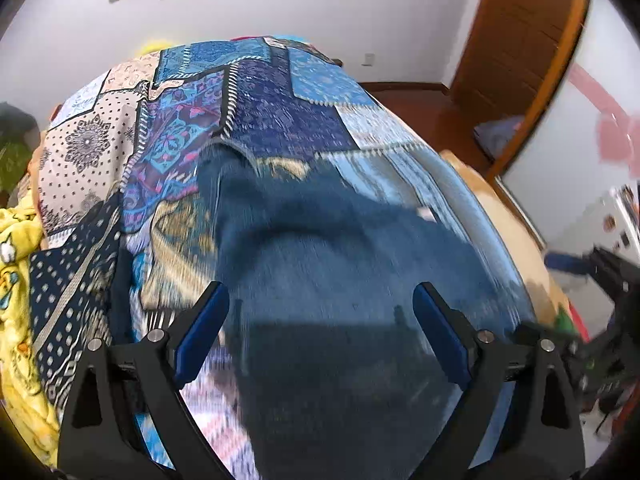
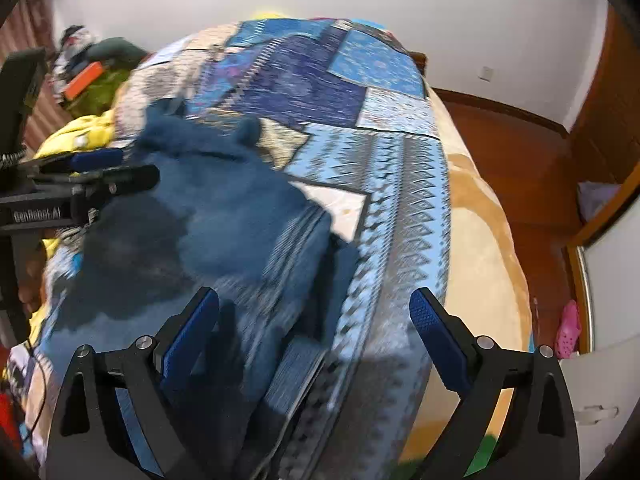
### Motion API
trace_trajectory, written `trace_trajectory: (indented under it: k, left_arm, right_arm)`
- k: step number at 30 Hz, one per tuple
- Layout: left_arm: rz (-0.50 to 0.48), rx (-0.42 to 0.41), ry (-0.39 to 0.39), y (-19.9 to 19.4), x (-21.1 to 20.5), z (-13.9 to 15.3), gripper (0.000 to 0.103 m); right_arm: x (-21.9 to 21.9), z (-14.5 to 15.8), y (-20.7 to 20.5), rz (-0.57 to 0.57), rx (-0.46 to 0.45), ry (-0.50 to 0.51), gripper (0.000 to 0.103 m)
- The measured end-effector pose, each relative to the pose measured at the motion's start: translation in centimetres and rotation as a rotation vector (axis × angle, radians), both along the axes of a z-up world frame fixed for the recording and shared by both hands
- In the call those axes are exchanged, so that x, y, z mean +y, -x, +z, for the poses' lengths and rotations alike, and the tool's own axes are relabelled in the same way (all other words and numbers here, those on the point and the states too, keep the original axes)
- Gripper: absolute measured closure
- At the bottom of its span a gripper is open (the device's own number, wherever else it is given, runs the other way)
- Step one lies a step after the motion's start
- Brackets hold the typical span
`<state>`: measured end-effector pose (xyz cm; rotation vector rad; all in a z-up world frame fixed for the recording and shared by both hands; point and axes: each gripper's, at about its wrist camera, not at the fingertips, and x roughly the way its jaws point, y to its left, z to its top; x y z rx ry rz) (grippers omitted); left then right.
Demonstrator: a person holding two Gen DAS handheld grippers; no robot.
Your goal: Fold large clothes
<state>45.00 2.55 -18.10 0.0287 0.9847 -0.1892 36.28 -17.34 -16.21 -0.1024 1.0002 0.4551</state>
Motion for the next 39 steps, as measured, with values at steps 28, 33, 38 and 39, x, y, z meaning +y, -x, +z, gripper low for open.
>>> trace_trajectory:
  k: [28, 33, 38, 39]
  left_arm:
    - [0.065, -0.101, -0.132, 14.4, 0.8, 0.9, 0.001]
    - [0.059, -0.151, -0.101, 13.2, 1.1, 2.6, 0.001]
    - [0.090, -0.068, 0.019, 9.8, 3.1, 1.2, 0.001]
    - [0.102, -0.045, 0.053, 9.0, 3.6, 0.5, 0.001]
  right_arm:
    - [-5.3, -2.7, 6.6, -0.127, 0.108, -0.177, 0.000]
    - [-5.4, -0.9, 5.7, -0.116, 0.060, -0.261, 0.000]
    - [-4.6, -2.4, 2.9, -0.102, 0.114, -0.307, 0.000]
    - [-4.5, -3.2, 2.2, -0.098, 0.139, -0.318, 0.000]
